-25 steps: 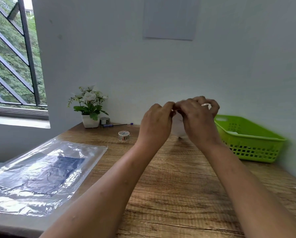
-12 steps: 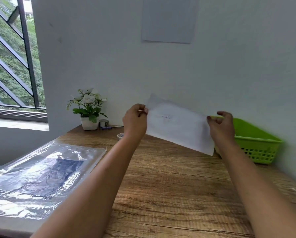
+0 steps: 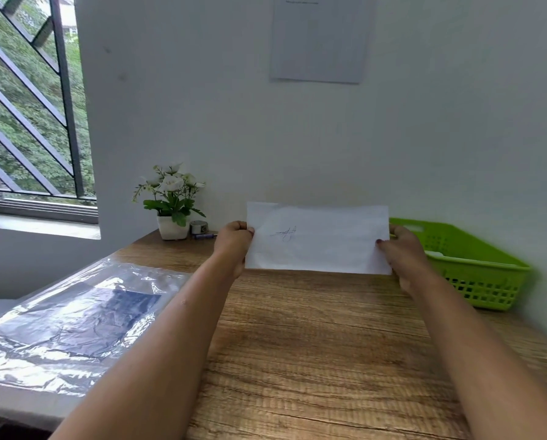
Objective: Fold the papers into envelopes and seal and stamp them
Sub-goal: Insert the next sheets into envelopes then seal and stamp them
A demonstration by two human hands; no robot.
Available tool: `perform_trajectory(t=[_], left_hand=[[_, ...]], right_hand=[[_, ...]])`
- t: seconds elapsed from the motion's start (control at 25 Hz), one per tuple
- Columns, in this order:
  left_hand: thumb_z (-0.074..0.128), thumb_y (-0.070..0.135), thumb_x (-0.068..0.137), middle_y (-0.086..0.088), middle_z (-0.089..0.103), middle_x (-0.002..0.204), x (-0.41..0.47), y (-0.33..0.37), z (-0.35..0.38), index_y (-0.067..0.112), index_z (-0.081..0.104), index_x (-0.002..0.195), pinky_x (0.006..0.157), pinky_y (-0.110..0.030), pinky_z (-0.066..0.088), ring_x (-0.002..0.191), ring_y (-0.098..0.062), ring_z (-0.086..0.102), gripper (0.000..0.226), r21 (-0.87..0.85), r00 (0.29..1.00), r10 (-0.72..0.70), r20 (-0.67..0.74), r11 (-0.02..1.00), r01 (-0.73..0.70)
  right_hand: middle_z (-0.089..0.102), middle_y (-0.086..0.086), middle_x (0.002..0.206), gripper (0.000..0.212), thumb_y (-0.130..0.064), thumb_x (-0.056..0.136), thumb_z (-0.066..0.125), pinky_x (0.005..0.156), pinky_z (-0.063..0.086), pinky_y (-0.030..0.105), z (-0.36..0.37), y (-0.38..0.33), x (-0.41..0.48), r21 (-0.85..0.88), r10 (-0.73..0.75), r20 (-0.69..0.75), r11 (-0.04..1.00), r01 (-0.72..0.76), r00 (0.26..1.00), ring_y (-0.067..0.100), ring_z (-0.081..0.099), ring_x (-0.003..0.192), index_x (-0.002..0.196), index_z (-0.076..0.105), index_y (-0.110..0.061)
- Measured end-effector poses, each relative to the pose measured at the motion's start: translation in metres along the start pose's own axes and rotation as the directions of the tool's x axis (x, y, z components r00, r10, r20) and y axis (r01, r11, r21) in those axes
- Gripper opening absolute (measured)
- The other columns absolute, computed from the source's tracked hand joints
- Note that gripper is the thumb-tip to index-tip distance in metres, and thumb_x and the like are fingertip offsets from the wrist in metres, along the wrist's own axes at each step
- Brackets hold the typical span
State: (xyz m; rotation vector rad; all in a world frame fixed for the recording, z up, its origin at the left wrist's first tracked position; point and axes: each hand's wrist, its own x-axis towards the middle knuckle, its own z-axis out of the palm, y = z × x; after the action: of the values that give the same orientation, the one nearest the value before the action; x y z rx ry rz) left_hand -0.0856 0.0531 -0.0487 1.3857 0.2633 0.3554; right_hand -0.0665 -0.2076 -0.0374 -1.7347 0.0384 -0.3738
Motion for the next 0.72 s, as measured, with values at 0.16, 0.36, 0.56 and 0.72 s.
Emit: perform_trajectory(t=[0.16, 0.36, 0.56, 0.72], left_hand=[[0.065, 0.009, 0.087, -0.014, 0.064, 0.115, 0.010, -0.001, -0.010, 0.006, 0.062, 0.108, 0.081, -0.040, 0.055, 0.096, -0.027, 0.063, 0.021, 0.270, 0.997, -0.070, -0.025, 0.960, 0.074], [0.070, 0.019, 0.083, -0.013, 0.055, 0.127, 0.004, 0.001, -0.018, 0.010, 0.056, 0.127, 0.097, -0.041, 0.044, 0.116, -0.032, 0.051, 0.047, 0.859, 0.964, -0.249, 0.096, 0.510, 0.046], [0.072, 0.017, 0.082, -0.010, 0.052, 0.132, 0.005, 0.002, -0.017, 0.017, 0.050, 0.134, 0.096, -0.039, 0.046, 0.117, -0.031, 0.052, 0.056, 0.914, 0.968, -0.227, 0.102, 0.406, -0.001], [0.073, 0.013, 0.079, -0.008, 0.050, 0.135, 0.005, -0.003, -0.014, 0.019, 0.045, 0.137, 0.100, -0.038, 0.046, 0.121, -0.029, 0.050, 0.064, 0.935, 0.977, -0.148, 0.155, 0.342, -0.097]], right_hand=[[0.062, 0.020, 0.116, 0.035, 0.010, 0.087, 0.051, 0.075, 0.052, 0.036, -0.007, 0.005, 0.001, -0.181, 0.100, 0.087, 0.980, -0.083, 0.991, 0.033, 0.062, 0.096, 0.121, 0.056, 0.001], [0.056, 0.022, 0.128, 0.055, 0.004, 0.080, 0.067, 0.097, 0.048, 0.048, -0.011, 0.004, 0.002, -0.577, 0.194, 0.165, 0.814, -0.065, 0.967, 0.038, 0.056, 0.113, 0.132, 0.048, 0.001], [0.053, 0.021, 0.131, 0.072, -0.004, 0.077, 0.075, 0.081, 0.047, 0.032, -0.006, 0.001, -0.005, -0.755, 0.316, 0.313, 0.654, 0.033, 0.896, 0.030, 0.056, 0.102, 0.140, 0.039, -0.001], [0.052, 0.016, 0.135, 0.066, -0.023, 0.083, 0.071, 0.085, 0.047, 0.030, 0.002, 0.002, -0.010, -0.845, 0.321, 0.391, 0.496, 0.198, 0.863, 0.026, 0.056, 0.108, 0.139, 0.043, -0.004]])
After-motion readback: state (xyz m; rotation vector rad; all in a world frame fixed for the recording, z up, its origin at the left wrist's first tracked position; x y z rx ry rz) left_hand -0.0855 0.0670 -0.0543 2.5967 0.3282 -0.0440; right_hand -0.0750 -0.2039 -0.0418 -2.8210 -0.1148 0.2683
